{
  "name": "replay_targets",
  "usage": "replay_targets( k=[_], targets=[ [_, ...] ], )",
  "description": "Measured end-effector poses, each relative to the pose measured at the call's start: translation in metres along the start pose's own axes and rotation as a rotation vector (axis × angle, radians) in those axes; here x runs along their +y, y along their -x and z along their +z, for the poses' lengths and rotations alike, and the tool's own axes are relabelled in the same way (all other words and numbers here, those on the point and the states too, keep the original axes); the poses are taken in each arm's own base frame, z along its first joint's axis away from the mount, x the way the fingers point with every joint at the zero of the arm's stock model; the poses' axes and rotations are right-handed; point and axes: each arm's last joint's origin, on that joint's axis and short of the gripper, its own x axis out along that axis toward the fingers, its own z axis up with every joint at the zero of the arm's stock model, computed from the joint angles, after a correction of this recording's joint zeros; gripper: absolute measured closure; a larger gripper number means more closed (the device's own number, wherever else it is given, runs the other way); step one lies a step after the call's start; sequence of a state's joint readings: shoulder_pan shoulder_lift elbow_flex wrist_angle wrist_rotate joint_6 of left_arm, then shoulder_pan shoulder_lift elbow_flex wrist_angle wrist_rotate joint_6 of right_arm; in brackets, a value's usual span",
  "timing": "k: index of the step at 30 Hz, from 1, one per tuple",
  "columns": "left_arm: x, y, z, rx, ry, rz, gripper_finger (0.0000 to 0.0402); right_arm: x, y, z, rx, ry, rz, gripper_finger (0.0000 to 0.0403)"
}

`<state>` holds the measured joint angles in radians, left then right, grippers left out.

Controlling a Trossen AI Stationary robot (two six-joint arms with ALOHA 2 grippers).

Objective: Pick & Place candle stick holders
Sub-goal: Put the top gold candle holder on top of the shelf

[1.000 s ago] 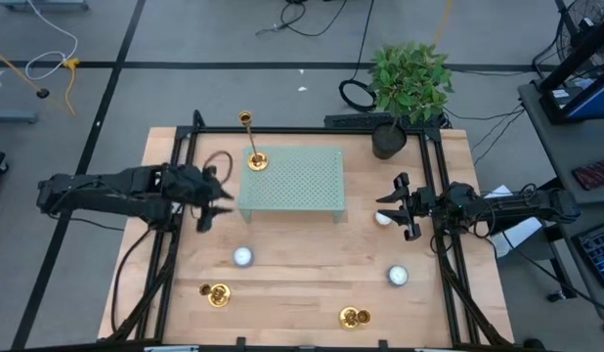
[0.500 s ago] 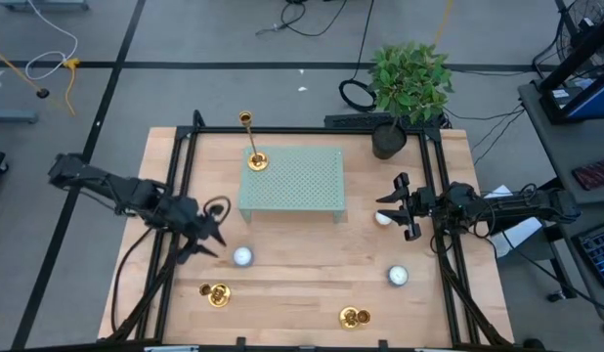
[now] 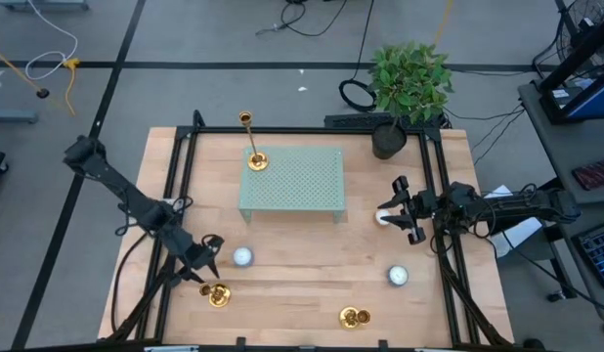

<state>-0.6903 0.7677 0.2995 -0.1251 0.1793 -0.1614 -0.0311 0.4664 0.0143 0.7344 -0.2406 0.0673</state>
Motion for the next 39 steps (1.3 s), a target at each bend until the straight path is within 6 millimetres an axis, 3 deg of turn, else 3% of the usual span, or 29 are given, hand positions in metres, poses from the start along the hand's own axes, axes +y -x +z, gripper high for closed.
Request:
replay_targets(
  k=[7, 13, 27, 30, 37, 39],
  targets=[
    [-0.006, -0.010, -0.016, -0.004, 0.021, -0.048, 0.0229, 0.000, 0.000, 0.000, -0.003, 0.000, -0.001, 0.0275],
    [-0.008, -0.018, -0.019, -0.122, -0.041, -0.022, 0.0229, 0.000, 0.000, 0.000, -0.003, 0.001, -0.002, 0.0275],
    [-0.014, -0.044, -0.020, -0.159, -0.104, 0.047, 0.0233, 0.000, 0.000, 0.004, -0.046, 0.011, 0.000, 0.0275],
    [-0.012, -0.047, -0.022, -0.148, -0.099, 0.086, 0.0261, 0.000, 0.000, 0.004, -0.046, 0.011, 0.000, 0.0275],
    [-0.013, -0.047, -0.017, -0.208, -0.088, 0.083, 0.0384, 0.000, 0.000, 0.004, -0.046, 0.011, 0.000, 0.0275],
    [-0.013, -0.045, -0.011, -0.282, -0.055, 0.124, 0.0387, 0.000, 0.000, 0.005, -0.046, 0.011, -0.002, 0.0275]
  ],
)
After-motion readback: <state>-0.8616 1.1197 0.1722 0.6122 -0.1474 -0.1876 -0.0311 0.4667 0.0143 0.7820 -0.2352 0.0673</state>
